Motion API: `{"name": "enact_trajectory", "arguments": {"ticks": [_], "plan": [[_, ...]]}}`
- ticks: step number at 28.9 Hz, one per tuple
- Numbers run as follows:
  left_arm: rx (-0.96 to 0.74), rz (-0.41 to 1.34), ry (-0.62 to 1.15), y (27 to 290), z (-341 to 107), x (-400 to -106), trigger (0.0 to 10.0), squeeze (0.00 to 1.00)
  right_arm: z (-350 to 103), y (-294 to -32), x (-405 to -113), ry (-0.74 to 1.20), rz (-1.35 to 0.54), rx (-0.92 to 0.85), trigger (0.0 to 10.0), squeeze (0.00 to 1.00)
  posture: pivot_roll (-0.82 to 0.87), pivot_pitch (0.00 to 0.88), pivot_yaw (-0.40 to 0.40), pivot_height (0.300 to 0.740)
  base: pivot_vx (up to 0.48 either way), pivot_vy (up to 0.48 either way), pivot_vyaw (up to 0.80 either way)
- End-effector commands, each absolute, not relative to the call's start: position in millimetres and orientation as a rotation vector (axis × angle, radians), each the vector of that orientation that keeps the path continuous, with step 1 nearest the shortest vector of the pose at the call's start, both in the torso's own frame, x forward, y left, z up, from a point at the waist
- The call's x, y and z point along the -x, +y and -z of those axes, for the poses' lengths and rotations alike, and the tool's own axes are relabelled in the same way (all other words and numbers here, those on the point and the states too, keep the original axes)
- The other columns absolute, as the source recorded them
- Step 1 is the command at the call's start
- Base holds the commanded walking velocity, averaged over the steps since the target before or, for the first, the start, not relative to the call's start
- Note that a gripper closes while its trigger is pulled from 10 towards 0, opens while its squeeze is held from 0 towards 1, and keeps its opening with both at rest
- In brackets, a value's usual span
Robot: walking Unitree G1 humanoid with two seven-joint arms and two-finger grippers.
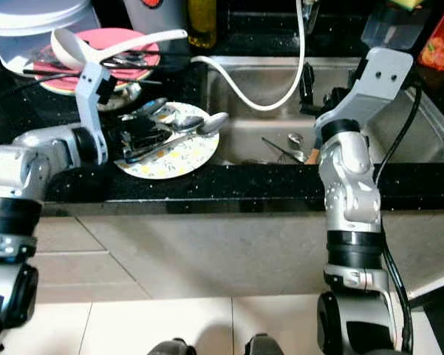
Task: Kitchen organization
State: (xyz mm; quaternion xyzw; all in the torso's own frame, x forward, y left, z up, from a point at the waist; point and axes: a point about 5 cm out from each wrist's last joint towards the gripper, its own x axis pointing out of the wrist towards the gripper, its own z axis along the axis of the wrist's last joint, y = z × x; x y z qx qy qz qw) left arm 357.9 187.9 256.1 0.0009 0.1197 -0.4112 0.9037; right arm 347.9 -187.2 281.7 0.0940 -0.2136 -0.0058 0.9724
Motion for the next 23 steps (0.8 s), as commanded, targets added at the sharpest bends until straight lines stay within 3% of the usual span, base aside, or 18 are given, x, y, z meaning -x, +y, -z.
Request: {"name": "enact_trajectory", "arguments": {"ticks": [1, 7, 11, 12, 13, 14, 15, 16, 17, 18, 23], "plan": [[-0.042, 0.858, 0.272, 195.2, -257.9, -358.9, 10.0, 0.00, -281.7, -191.7, -344.7, -0.431, 0.023, -0.190, 10.0, 0.00, 0.06, 0.106, -0.019, 0.740, 0.000, 0.000, 0.00], [-0.069, 0.956, 0.301, 184.6, -256.8, -364.2, 10.0, 0.00, -281.6, -192.9, -343.8, -0.433, 0.031, -0.188, 10.0, 0.00, 0.06, 0.108, -0.014, 0.740, 0.000, 0.000, 0.00], [-0.125, 1.009, 0.333, 176.1, -249.6, -364.1, 9.2, 0.00, -282.0, -193.7, -342.7, -0.436, 0.037, -0.189, 10.0, 0.00, 0.05, 0.112, -0.002, 0.740, 0.000, 0.000, 0.00], [-0.146, 1.032, 0.348, 173.1, -247.2, -362.2, 5.8, 0.00, -281.6, -194.2, -342.0, -0.435, 0.040, -0.189, 10.0, 0.00, 0.05, 0.115, 0.002, 0.740, 0.000, 0.000, 0.00], [-0.160, 1.048, 0.359, 171.0, -245.6, -360.9, 5.8, 0.00, -281.3, -194.6, -341.6, -0.435, 0.042, -0.190, 10.0, 0.00, 0.05, 0.115, 0.002, 0.740, 0.000, 0.000, 0.00], [-0.172, 1.063, 0.370, 169.5, -244.1, -359.7, 4.9, 0.00, -280.9, -194.7, -341.2, -0.434, 0.045, -0.190, 10.0, 0.00, 0.05, 0.119, 0.008, 0.740, 0.000, 0.000, 0.00], [-0.172, 1.063, 0.370, 169.5, -244.1, -359.7, 4.9, 0.00, -280.9, -194.7, -341.2, -0.434, 0.045, -0.190, 10.0, 0.00, 0.05, 0.119, 0.008, 0.740, 0.000, 0.000, 0.00], [-0.181, 1.071, 0.390, 169.0, -241.8, -358.8, 2.0, 0.00, -280.3, -194.9, -340.6, -0.434, 0.047, -0.190, 10.0, 0.00, 0.05, 0.120, 0.010, 0.740, 0.000, 0.000, 0.00], [-0.186, 1.074, 0.404, 169.0, -240.4, -358.6, 2.0, 0.00, -279.9, -195.0, -340.3, -0.433, 0.049, -0.191, 10.0, 0.00, 0.05, 0.120, 0.010, 0.740, 0.000, 0.000, 0.00], [-0.198, 1.068, 0.425, 170.4, -237.7, -358.8, 0.0, 0.00, -279.4, -195.0, -340.0, -0.433, 0.050, -0.192, 10.0, 0.00, 0.05, 0.120, 0.015, 0.740, 0.000, 0.000, 0.00], [-0.271, 1.032, 0.488, 179.8, -227.7, -359.3, 0.0, 0.00, -278.6, -195.6, -338.8, -0.434, 0.058, -0.197, 10.0, 0.00, 0.05, 0.121, 0.023, 0.740, 0.000, 0.000, 0.00]]}}
